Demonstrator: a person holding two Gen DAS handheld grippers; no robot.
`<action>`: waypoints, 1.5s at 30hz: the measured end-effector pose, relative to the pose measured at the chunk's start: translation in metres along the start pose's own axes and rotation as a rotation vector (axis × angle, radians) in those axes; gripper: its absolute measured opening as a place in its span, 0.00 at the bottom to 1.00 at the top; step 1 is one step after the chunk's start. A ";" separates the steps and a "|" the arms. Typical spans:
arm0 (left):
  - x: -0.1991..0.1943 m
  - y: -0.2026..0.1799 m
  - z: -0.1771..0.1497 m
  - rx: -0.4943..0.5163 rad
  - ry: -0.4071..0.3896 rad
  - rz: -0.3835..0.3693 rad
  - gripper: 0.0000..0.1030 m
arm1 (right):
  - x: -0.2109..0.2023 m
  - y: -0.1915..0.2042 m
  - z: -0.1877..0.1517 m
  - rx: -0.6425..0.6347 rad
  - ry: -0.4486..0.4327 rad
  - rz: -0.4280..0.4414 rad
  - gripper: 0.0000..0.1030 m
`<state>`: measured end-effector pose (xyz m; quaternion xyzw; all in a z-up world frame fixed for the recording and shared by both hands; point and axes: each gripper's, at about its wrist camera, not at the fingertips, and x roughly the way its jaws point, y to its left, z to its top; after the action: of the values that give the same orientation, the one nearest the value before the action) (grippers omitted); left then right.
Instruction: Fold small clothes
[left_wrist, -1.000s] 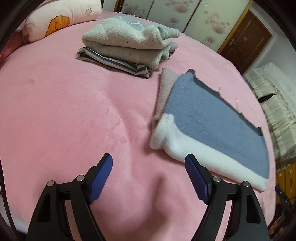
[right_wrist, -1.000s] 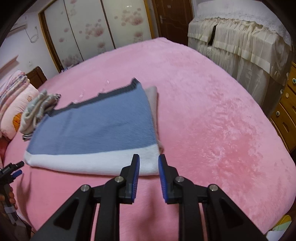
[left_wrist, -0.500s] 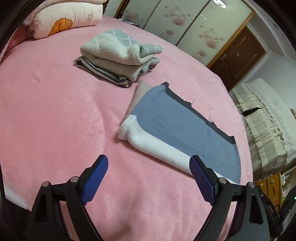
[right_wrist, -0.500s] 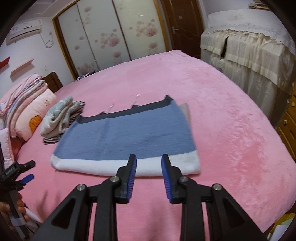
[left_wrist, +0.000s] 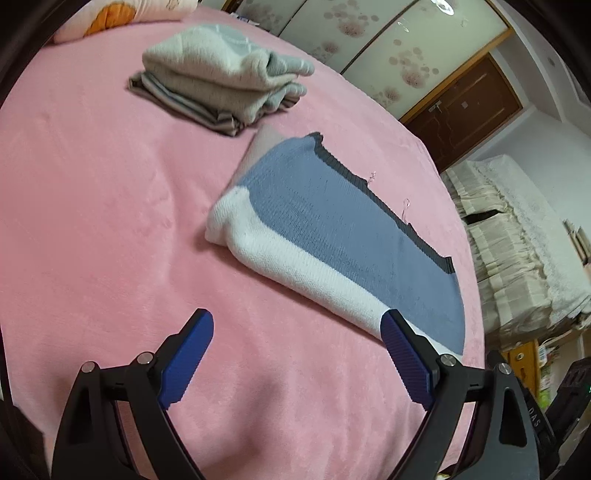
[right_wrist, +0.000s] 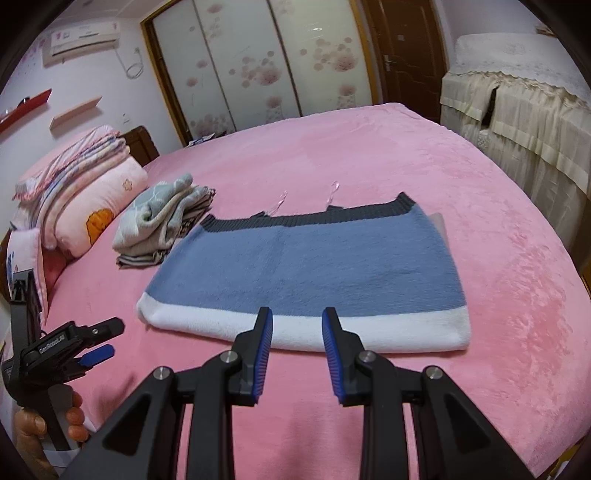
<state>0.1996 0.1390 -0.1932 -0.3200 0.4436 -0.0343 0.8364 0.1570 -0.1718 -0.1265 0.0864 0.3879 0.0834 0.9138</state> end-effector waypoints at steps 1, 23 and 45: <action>0.006 0.005 0.000 -0.019 0.002 -0.018 0.89 | 0.002 0.001 -0.001 -0.002 0.005 0.002 0.27; 0.099 0.056 0.039 -0.307 -0.149 -0.267 0.93 | 0.065 0.022 -0.004 -0.038 0.052 0.025 0.27; 0.087 0.018 0.065 -0.150 -0.233 -0.132 0.23 | 0.113 0.021 0.024 -0.099 -0.027 -0.029 0.21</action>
<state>0.2975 0.1557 -0.2400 -0.4119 0.3230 -0.0186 0.8519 0.2503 -0.1293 -0.1837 0.0367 0.3722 0.0880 0.9233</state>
